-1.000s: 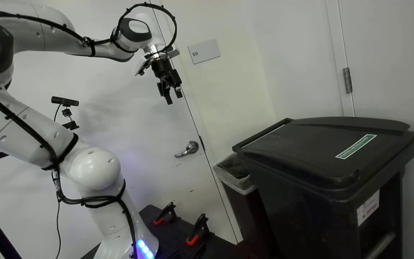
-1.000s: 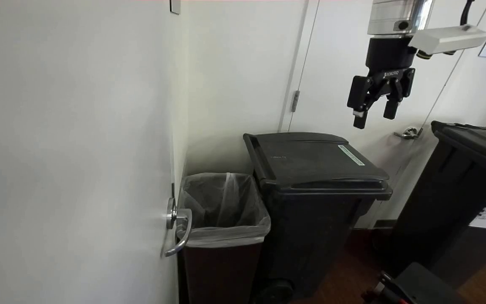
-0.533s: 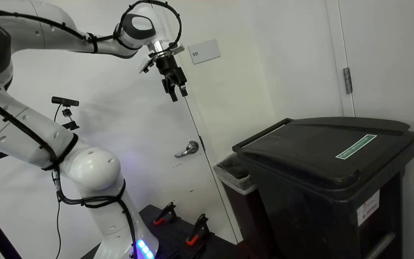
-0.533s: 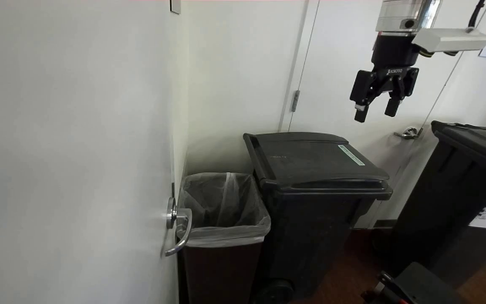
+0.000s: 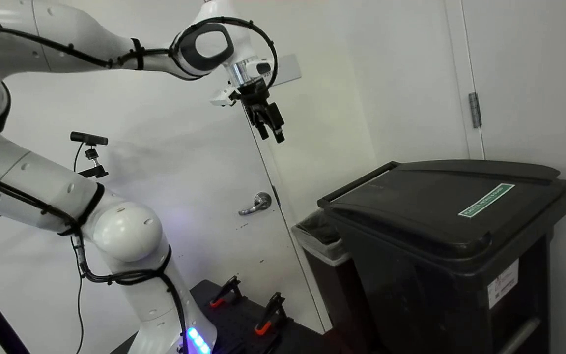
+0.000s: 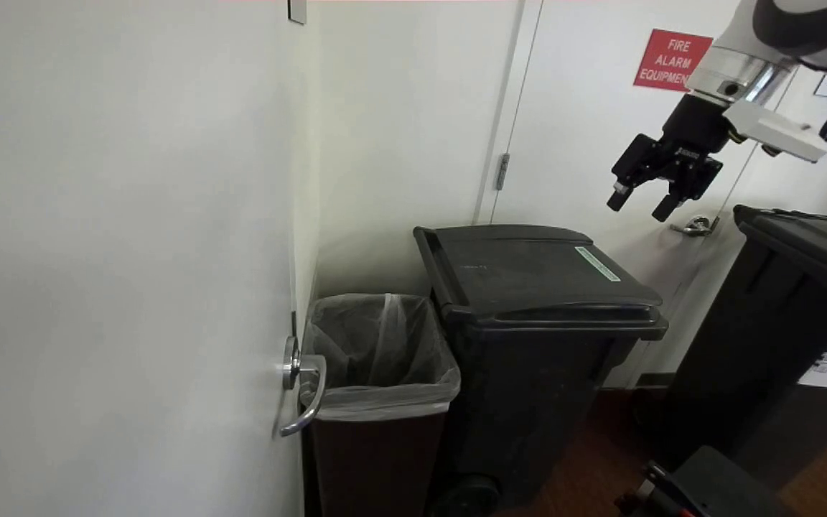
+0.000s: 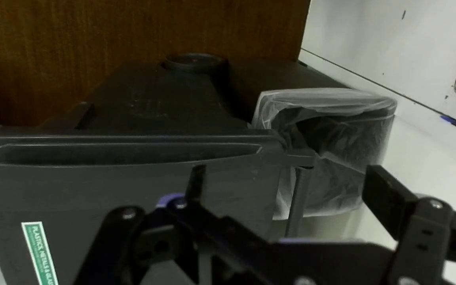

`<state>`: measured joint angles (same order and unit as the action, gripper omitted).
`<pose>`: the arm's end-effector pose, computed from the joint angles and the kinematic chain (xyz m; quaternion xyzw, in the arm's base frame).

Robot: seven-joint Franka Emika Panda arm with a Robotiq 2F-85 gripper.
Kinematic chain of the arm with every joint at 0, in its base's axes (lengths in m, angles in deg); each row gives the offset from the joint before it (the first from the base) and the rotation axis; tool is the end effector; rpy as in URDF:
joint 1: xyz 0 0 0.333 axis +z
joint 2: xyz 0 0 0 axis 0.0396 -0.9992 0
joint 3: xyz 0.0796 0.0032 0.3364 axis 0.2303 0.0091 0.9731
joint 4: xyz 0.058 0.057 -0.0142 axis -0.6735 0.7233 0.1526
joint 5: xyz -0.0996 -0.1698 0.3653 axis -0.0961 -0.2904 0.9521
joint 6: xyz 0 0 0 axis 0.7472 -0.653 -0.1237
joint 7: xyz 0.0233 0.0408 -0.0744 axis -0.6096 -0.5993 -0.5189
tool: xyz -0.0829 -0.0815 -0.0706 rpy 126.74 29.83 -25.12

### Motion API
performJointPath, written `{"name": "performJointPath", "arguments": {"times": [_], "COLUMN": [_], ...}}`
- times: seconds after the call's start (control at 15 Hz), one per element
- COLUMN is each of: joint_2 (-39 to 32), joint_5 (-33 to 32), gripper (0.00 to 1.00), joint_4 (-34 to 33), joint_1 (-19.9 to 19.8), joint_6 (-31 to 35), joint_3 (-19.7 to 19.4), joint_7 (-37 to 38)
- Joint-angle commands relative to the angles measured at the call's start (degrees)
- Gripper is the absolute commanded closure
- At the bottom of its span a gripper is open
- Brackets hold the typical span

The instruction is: Open the lid of the trash bin

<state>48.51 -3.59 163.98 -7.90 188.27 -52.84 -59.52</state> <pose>0.3775 -0.1199 0.5283 -0.9791 0.1685 -0.0916 0.0682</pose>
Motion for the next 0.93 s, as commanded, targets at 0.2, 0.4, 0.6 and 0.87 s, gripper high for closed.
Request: {"name": "performJointPath", "arguments": {"times": [0.2,0.4,0.6,0.87], "joint_2": [2.75,3.93,3.91,2.24], "joint_5": [5.32,5.55,6.57,12.14], "gripper": [0.00,0.00,0.00,0.00], "joint_4": [8.53,11.24,11.22,12.17], "joint_1": [-3.32,-4.32,-3.89,-4.68], "joint_6": [6.39,7.00,7.91,12.92], "joint_3": [-4.04,-4.93,-5.34,-10.40], "joint_7": [-6.26,-6.94,-7.13,-8.90]}}
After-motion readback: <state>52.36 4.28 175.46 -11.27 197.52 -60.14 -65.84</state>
